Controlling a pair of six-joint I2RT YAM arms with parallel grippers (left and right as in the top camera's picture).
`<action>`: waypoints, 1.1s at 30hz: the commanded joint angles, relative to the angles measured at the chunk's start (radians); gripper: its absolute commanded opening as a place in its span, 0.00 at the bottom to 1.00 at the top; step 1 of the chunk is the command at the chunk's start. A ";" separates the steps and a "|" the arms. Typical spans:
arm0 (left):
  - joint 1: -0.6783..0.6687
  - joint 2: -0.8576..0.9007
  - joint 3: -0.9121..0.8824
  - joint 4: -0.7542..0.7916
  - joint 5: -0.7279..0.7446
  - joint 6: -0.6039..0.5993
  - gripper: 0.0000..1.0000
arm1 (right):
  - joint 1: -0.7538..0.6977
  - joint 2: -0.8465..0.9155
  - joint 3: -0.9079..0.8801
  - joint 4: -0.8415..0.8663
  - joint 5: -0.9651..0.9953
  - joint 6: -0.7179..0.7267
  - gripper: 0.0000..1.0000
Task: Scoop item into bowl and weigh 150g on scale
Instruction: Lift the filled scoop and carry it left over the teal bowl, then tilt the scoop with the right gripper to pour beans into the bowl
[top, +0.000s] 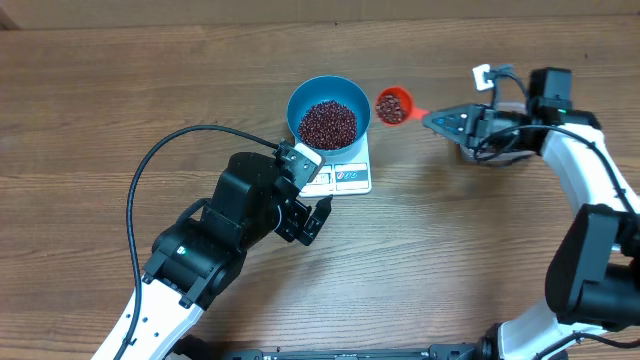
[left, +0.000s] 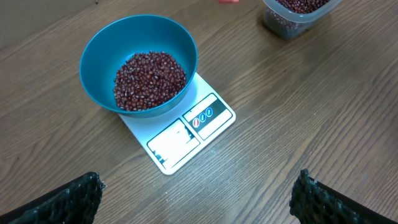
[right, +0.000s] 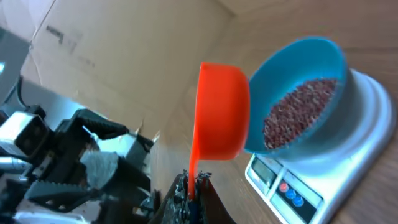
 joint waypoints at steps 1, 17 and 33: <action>0.005 0.006 -0.008 0.001 0.010 0.019 0.99 | 0.069 0.006 -0.001 0.110 0.019 0.097 0.04; 0.005 0.006 -0.008 0.001 0.010 0.019 1.00 | 0.243 0.006 -0.001 0.380 0.453 0.198 0.04; 0.005 0.006 -0.008 0.001 0.010 0.019 1.00 | 0.259 0.006 -0.001 0.379 0.476 -0.265 0.04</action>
